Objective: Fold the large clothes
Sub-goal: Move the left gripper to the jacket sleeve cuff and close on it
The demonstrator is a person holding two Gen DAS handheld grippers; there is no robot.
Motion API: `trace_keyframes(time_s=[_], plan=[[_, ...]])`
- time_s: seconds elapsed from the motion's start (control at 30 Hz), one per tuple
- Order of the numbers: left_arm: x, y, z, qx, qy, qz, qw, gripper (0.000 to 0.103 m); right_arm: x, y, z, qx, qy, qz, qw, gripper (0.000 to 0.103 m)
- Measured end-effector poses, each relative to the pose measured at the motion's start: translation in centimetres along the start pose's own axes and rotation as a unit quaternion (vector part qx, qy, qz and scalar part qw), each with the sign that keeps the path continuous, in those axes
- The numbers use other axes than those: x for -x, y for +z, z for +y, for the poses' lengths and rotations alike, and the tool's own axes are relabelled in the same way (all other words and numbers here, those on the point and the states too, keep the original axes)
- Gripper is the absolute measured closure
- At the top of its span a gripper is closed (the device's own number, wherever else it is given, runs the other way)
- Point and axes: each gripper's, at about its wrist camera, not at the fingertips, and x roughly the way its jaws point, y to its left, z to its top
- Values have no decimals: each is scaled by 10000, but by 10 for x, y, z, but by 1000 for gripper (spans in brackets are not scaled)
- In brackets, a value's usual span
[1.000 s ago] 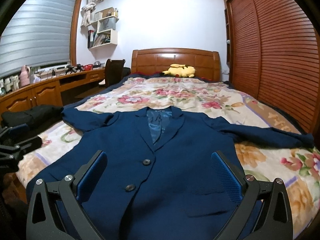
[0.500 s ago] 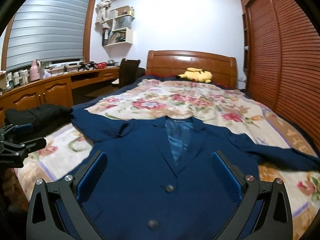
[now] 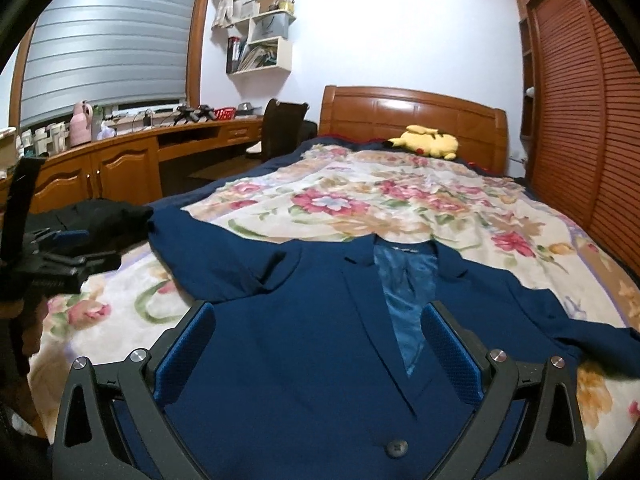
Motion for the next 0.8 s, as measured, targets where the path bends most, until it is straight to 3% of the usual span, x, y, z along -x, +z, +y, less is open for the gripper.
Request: trace_keyframes(time_s=[0.23, 0.53, 0.6, 0.67, 0.8], plan=[[-48, 22, 23, -24, 157, 377, 9992, 0, -26, 14, -15, -154, 130, 99, 9997, 1], [-95, 45, 39, 211, 69, 684, 9974, 0, -47, 14, -11, -195, 243, 369, 9988, 1], [-109, 48, 46, 367, 53, 861, 9956, 6, -46, 16, -10, -209, 264, 402, 9986, 1], [-121, 50, 53, 543, 29, 997, 9935, 18, -47, 16, -9, -199, 282, 444, 9984, 1], [-143, 44, 73, 995, 152, 1307, 9863, 22, -51, 16, -8, -180, 302, 524, 9980, 1]])
